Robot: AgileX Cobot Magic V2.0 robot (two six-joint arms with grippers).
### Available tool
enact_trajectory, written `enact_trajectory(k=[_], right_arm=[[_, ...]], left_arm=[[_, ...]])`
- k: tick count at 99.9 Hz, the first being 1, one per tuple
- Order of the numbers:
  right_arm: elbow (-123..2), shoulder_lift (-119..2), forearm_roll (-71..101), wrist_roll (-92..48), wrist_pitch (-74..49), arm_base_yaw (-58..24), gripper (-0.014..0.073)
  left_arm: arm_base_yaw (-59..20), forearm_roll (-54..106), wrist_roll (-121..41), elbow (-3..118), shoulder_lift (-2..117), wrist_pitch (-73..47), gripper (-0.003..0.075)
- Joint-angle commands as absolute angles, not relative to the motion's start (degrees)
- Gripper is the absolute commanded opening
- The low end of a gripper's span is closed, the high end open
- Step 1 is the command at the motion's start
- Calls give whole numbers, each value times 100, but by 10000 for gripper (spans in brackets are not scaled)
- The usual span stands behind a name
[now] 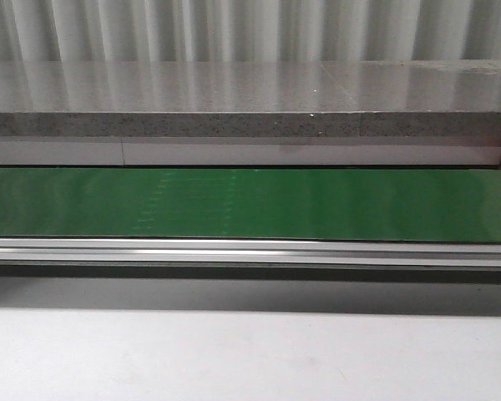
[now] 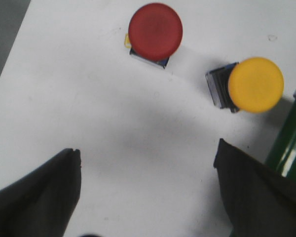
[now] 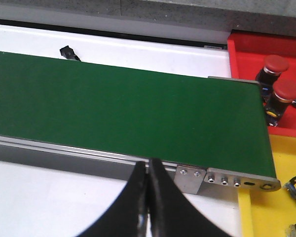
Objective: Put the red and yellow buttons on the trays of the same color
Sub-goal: 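Grasp the red button with the left gripper and set it on the belt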
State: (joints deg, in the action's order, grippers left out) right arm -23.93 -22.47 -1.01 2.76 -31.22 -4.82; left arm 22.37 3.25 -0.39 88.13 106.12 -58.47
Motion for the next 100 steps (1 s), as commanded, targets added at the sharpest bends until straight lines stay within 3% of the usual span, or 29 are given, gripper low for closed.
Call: enact_trajectory(k=[1,38,77,85,100], right_arm=[[-2537,-2261,-166,200,-2694,-480,-67],[-2537,-2261,-166,200,-2694,-480,-67],[-2537,-2261,-166,200,-2694,-480,-67],[-2537,-2261,-166,200,-2694,-480,-67],[-2537,-2261,-166,200,-2694,-480,-67]], left_arm=[[2249,481,71,9314,10654,-5654,506],[2249,633,92,10550,11982,-5441,506],[2249,907,92,10845,12583,-5285,501],[2249,907,92,10845,12595,-5285,442],[2249,907,66,10895,12595,-5384,234]])
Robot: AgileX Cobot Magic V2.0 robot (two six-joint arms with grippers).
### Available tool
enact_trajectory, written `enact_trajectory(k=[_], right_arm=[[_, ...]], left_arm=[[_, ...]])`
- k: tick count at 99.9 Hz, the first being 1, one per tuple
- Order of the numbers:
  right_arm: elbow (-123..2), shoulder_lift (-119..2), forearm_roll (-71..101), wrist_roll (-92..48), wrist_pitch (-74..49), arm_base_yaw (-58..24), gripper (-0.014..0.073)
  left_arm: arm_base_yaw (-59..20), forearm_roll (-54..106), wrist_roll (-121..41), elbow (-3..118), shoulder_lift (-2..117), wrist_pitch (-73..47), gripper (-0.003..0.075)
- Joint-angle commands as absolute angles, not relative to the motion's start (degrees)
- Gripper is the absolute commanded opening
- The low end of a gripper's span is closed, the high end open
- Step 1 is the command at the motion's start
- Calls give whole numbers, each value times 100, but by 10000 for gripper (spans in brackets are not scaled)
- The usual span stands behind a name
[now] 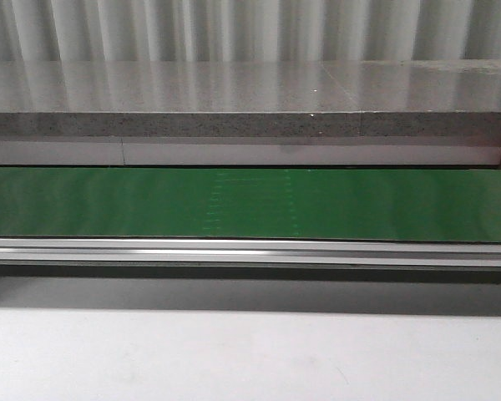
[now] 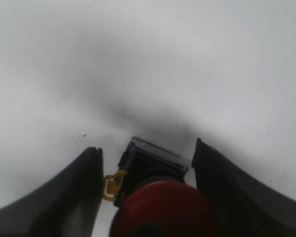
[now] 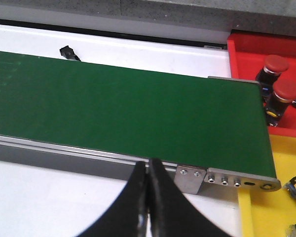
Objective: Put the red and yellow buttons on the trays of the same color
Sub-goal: 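Grasp the red button with the left gripper and set it on the belt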
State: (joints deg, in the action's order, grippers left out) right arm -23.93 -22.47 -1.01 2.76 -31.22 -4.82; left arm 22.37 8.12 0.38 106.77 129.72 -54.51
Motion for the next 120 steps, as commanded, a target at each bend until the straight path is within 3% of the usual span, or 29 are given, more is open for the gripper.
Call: enact_trajectory(k=[1,11,21,60,91,120], right_arm=[[-2537,-2261,-166,200,-2694,-480,-67],[-2537,-2261,-166,200,-2694,-480,-67],[-2537,-2261,-166,200,-2688,-480,-67],[-2537,-2261,-166,200,-2688,-480,-67],[-2537,-2261,-166,200,-2688,-480,-67],[-2537,-2261,-166,200,-2688,-480,-67]], left_arm=[[2249,907,66,10910,12595,-5385,225],[2249,907,0,11001,12580,-5438,121],[2249,896,-66,11002,12408,-5417,85],[2172,753,-506,10608,11215,-5607,85],[1803,739,-779,8736,9548,-4488,84],[1002,739,-853,6977,8834,-3406,84]])
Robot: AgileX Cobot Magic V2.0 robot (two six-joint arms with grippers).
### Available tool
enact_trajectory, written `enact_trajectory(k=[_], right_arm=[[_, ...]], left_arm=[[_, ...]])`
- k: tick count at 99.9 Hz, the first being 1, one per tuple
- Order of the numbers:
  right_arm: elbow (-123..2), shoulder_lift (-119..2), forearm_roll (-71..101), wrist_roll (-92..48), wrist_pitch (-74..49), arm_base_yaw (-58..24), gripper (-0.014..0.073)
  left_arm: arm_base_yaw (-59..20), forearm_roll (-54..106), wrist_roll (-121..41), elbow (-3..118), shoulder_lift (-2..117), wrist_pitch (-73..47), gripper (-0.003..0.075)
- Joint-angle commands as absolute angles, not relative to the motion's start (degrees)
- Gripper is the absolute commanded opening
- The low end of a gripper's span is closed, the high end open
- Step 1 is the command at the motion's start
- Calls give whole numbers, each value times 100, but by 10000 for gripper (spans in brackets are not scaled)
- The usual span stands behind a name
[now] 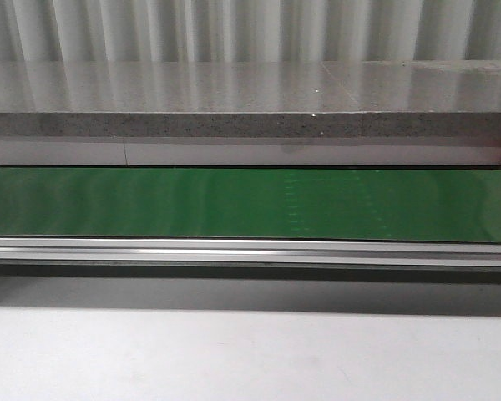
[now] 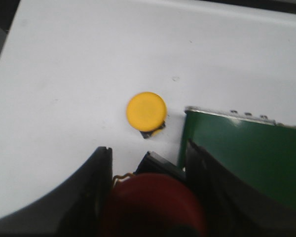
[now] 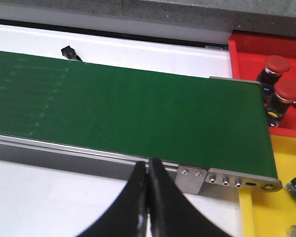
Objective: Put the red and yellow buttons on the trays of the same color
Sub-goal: 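Grasp the red button with the left gripper and set it on the belt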
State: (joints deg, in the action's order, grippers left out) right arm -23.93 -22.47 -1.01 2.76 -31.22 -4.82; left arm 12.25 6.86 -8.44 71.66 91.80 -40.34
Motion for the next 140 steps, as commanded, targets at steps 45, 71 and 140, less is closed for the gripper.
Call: enact_trajectory(k=[45,71,140], right_arm=[[-2537,-2261,-166,200,-2688,-480,-67],[-2537,-2261,-166,200,-2688,-480,-67],[-2537,-2261,-166,200,-2688,-480,-67]], left_arm=[[586,781,-853,6249,8934,-2962,84],[586,781,-853,6260,8996,-2979,262],[738,1080,-407,7465,8800,-3183,560]])
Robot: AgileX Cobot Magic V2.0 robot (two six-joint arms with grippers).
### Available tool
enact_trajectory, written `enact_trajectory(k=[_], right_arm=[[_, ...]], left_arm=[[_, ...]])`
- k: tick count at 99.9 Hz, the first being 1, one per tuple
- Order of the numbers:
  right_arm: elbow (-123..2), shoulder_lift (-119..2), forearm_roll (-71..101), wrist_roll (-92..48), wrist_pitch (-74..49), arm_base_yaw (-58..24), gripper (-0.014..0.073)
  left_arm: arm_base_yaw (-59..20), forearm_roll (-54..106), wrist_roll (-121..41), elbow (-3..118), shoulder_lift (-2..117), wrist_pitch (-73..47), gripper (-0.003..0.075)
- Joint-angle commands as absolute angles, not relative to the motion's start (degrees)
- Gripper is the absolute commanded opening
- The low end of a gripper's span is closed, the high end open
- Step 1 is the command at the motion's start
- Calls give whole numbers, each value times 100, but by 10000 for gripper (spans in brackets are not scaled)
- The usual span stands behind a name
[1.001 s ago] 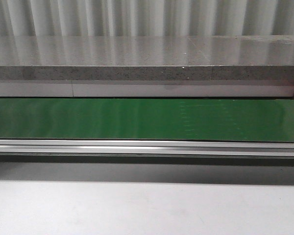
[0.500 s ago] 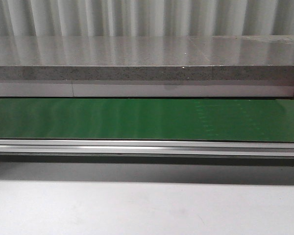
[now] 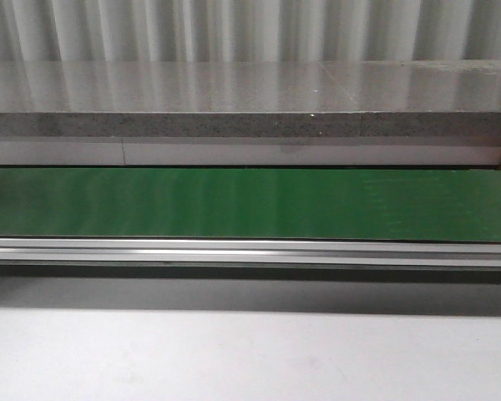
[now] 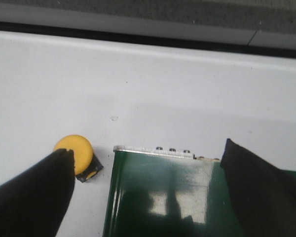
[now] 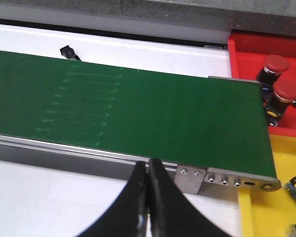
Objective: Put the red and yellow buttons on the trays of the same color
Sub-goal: 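Grasp the red button with the left gripper and set it on the belt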
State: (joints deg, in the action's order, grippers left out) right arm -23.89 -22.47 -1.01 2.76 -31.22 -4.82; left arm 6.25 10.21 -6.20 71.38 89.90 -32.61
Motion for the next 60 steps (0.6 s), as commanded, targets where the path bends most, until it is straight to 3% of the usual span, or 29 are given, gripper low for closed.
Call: enact_trajectory(k=[1,35,60], right_arm=[[-2537,-2261,-166,200,-2688,-480,-67],[-2537,-2261,-166,200,-2688,-480,-67],[-2537,-2261,-166,200,-2688,-480,-67]], left_arm=[[750,1080,-407,7480,8800,-3194,560],[1536,1105,251,8007,9829,-3808,546],[1673,1158,633,8835,10693,-4315,542]])
